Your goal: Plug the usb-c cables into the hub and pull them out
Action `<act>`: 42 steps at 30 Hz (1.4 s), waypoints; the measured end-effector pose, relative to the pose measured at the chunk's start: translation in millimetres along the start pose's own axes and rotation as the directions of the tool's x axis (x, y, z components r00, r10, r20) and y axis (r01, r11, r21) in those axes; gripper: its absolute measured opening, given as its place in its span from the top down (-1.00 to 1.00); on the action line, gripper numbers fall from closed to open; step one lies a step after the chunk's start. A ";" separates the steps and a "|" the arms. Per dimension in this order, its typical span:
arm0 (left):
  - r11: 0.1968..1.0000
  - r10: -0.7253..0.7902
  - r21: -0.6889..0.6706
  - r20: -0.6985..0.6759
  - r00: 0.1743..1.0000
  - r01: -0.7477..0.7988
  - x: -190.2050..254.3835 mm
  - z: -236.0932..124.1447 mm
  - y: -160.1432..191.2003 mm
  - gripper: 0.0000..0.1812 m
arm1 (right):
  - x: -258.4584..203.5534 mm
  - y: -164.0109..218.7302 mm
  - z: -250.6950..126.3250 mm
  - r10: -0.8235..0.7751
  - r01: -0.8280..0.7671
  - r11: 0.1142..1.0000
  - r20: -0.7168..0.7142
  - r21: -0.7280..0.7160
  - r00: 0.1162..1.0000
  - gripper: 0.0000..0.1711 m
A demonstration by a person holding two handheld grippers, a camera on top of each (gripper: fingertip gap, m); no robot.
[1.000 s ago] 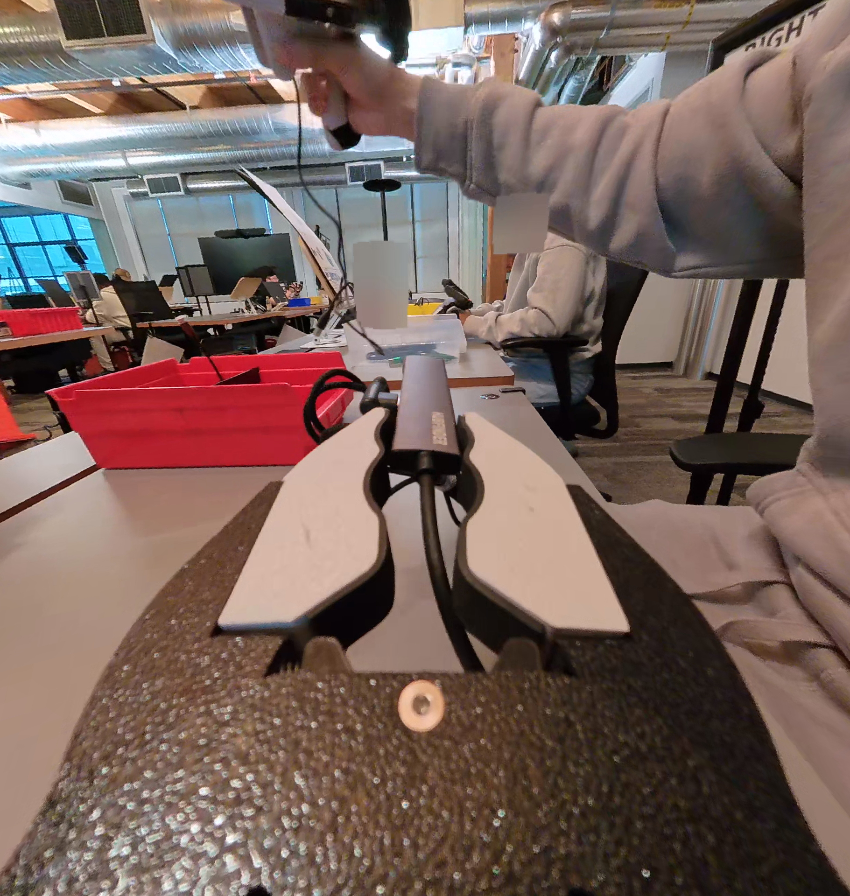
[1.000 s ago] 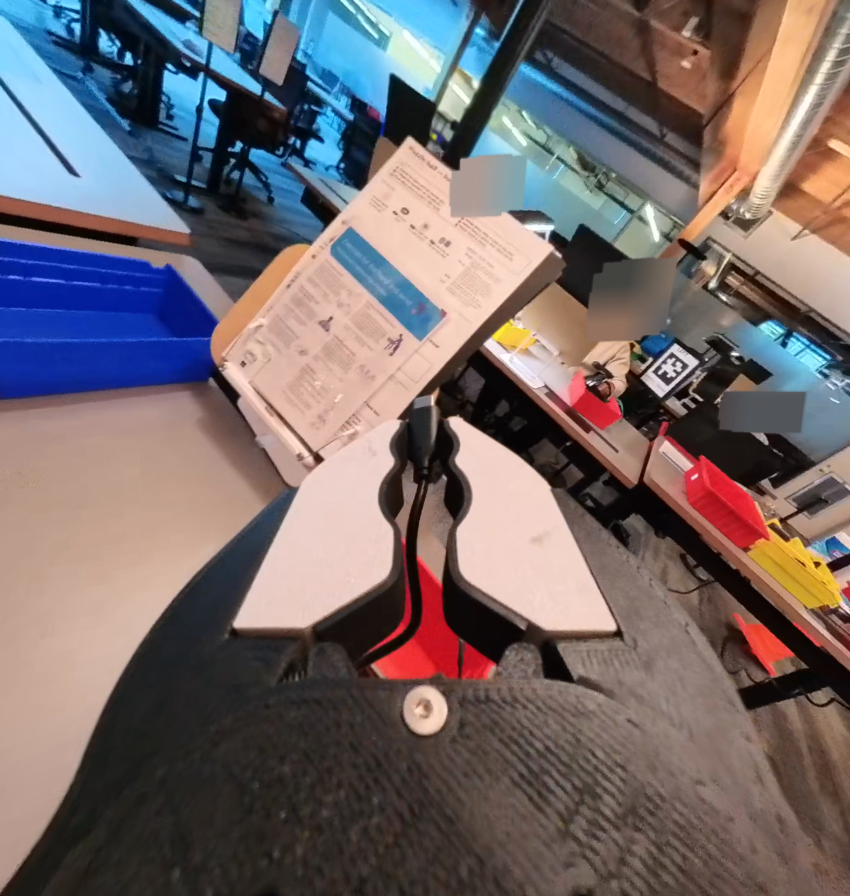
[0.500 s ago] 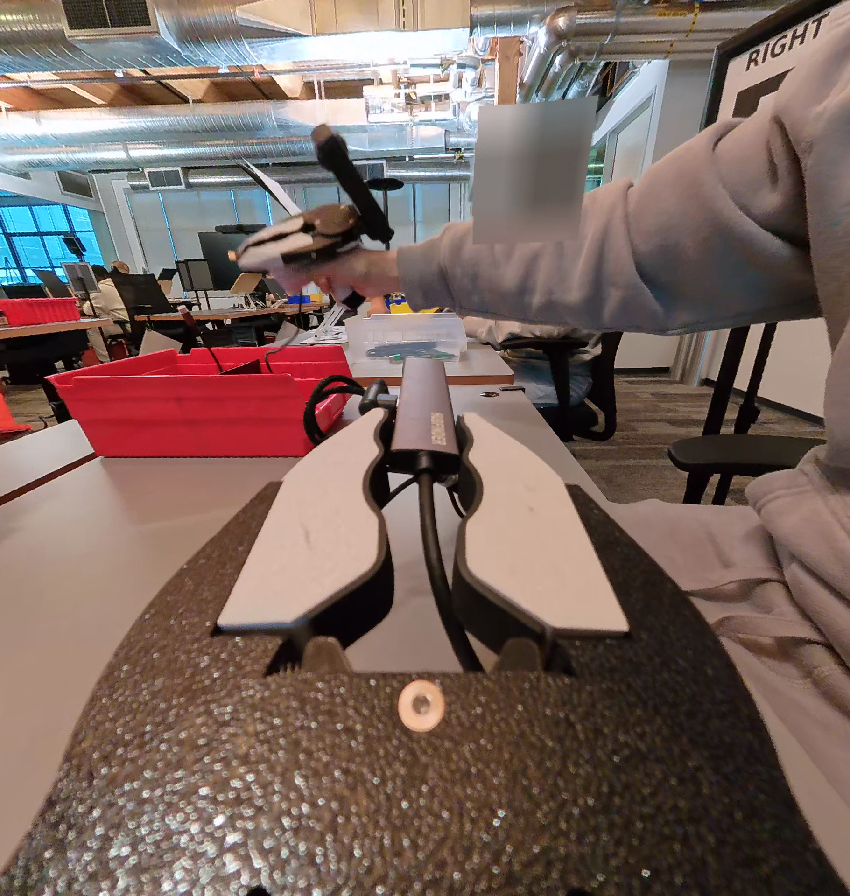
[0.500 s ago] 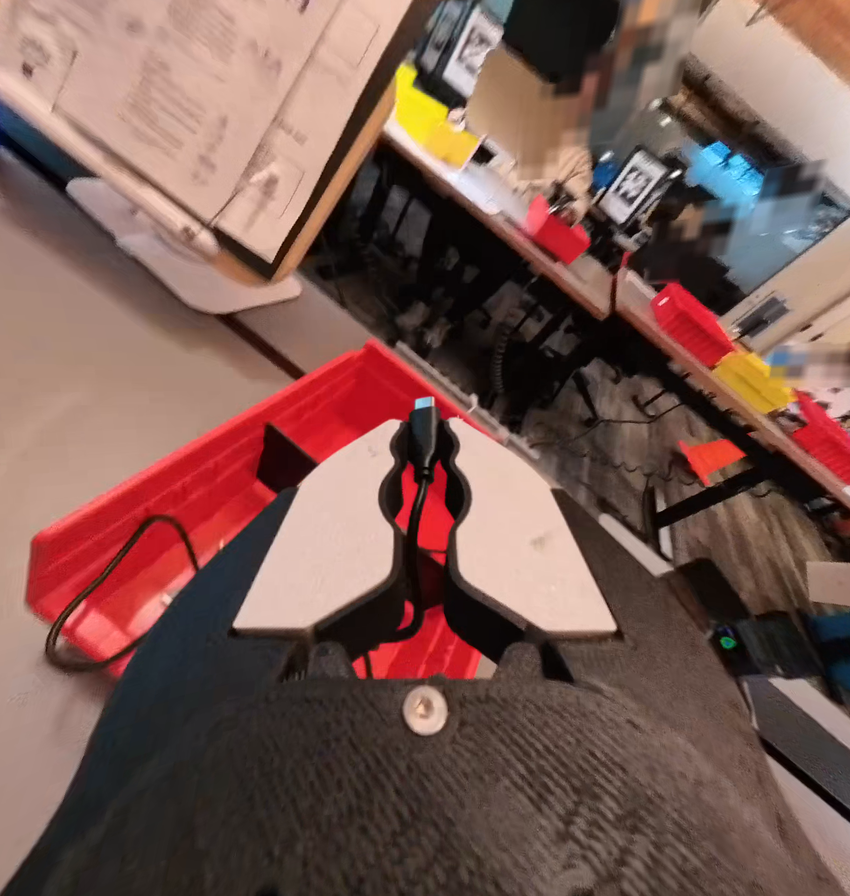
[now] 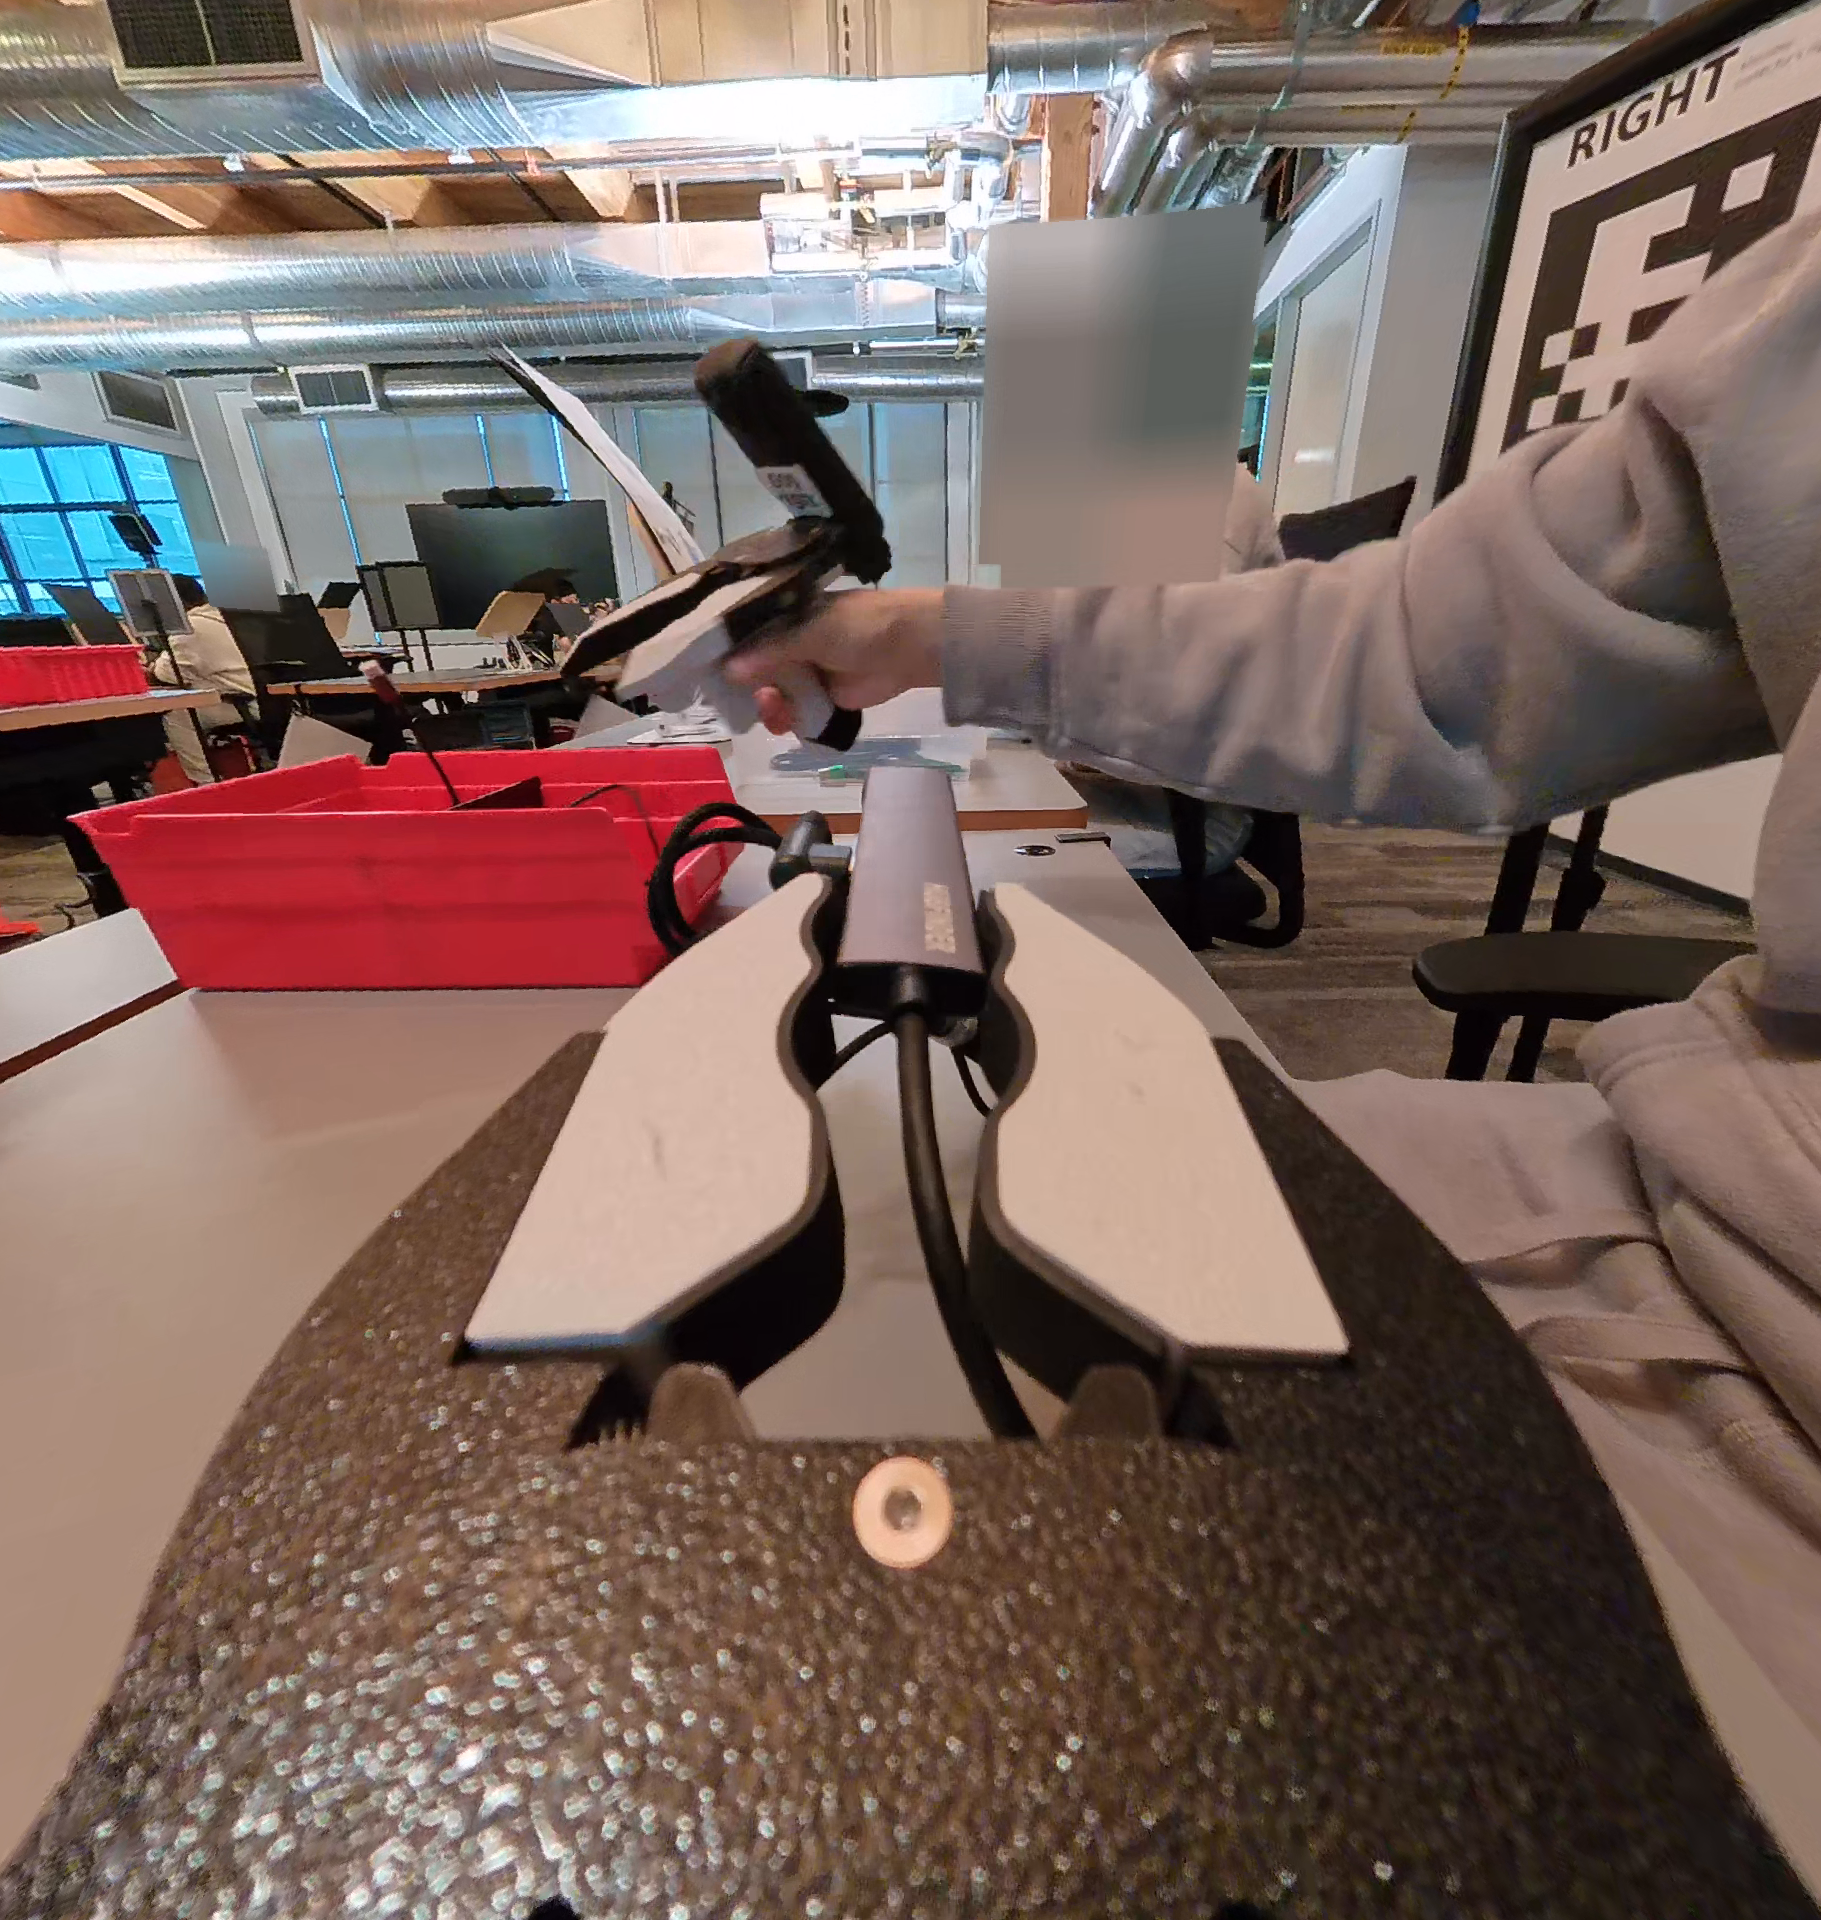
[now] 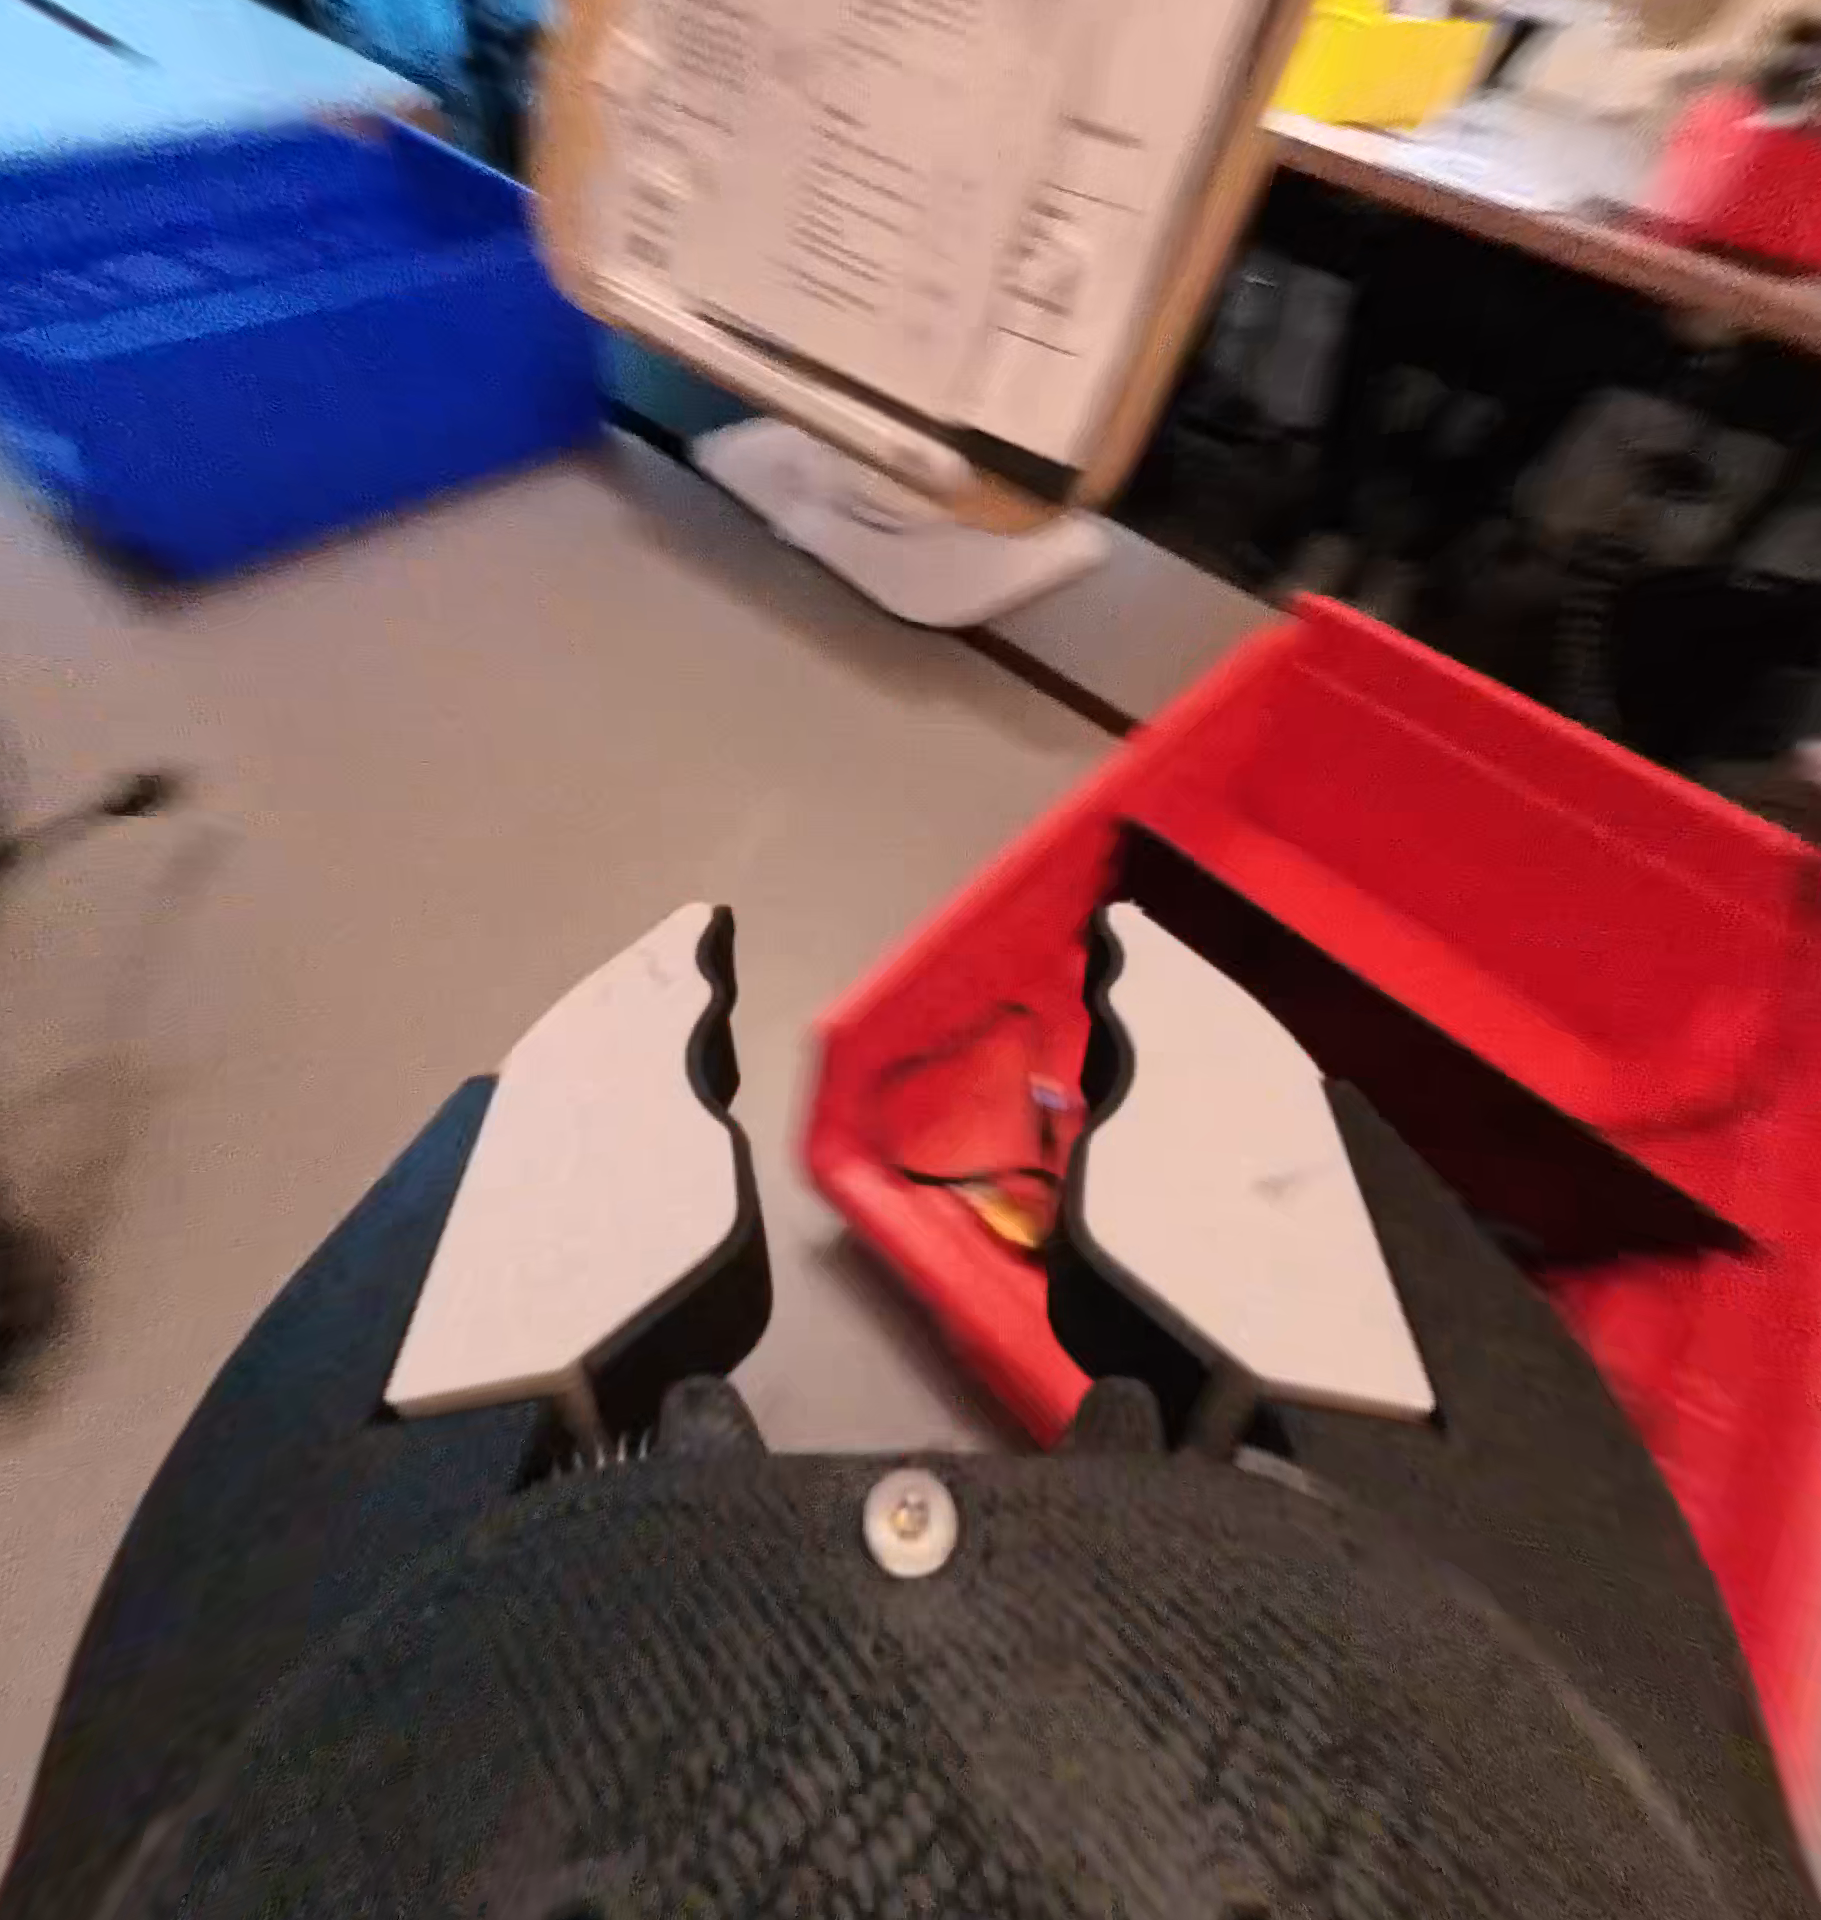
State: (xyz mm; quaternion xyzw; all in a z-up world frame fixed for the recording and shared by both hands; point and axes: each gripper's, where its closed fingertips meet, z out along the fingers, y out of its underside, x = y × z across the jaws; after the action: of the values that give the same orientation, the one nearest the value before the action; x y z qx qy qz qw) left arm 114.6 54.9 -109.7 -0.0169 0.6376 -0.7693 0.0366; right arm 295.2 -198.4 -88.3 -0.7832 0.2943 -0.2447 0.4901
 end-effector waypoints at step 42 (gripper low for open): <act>0.469 -0.871 0.218 -0.043 0.489 0.856 -25.4 47.5 -3.0 0.82 | -272.4 -29.5 16.4 -0.278 0.411 0.862 -0.403 0.296 0.872 0.72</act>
State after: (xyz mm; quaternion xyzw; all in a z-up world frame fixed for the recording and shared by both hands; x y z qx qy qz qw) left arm 143.3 10.9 -97.4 -0.3607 0.4548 -0.7439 -0.3311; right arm 120.1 12.9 -93.8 -0.6605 0.1769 -0.5148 0.5171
